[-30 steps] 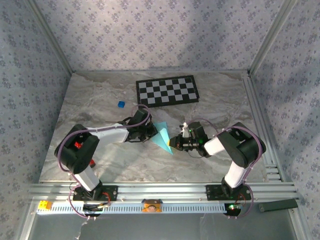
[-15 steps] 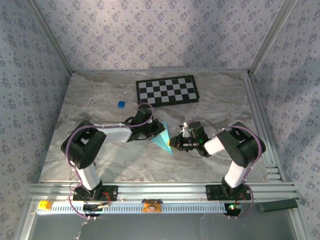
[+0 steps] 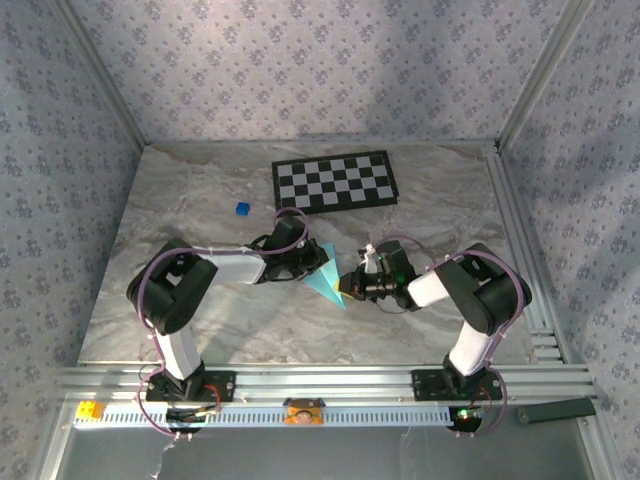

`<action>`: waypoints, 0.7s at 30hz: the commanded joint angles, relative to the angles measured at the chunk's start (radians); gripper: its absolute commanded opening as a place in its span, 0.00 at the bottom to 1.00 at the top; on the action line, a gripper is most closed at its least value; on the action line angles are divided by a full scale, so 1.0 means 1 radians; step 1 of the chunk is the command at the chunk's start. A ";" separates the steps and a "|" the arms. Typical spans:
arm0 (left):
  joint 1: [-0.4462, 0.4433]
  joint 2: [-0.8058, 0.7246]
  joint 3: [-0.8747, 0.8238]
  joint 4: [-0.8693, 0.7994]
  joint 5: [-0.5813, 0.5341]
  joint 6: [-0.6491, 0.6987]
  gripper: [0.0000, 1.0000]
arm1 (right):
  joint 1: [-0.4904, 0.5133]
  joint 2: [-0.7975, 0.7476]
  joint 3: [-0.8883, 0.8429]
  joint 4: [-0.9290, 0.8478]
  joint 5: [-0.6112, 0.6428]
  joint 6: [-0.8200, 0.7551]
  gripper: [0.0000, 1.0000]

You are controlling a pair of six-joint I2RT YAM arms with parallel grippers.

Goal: Fold a paper plane with a square sheet of paper (pick it up from the middle)
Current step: Fourth fold the wing at the center of the table.

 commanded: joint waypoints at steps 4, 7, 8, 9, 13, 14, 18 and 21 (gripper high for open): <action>-0.008 0.030 0.027 -0.005 -0.018 -0.008 0.09 | -0.008 0.060 -0.002 -0.109 0.057 0.001 0.00; -0.009 0.032 0.029 -0.005 -0.021 -0.006 0.09 | -0.010 0.068 -0.003 -0.102 0.058 0.010 0.00; -0.009 0.035 0.031 -0.005 -0.019 -0.006 0.09 | -0.010 0.070 -0.004 -0.100 0.058 0.010 0.00; -0.008 0.035 0.032 -0.004 -0.018 -0.005 0.09 | -0.010 0.070 -0.003 -0.099 0.058 0.013 0.00; -0.008 0.038 0.037 -0.010 -0.017 0.003 0.09 | -0.012 0.071 -0.007 -0.102 0.063 0.014 0.00; -0.008 0.039 0.040 -0.016 -0.017 0.004 0.09 | -0.012 0.071 -0.007 -0.103 0.060 0.014 0.00; -0.010 0.046 0.050 -0.032 -0.018 0.008 0.09 | -0.015 0.072 -0.005 -0.105 0.059 0.014 0.00; -0.010 0.052 0.057 -0.037 -0.015 0.011 0.09 | -0.017 0.071 -0.006 -0.107 0.063 0.016 0.00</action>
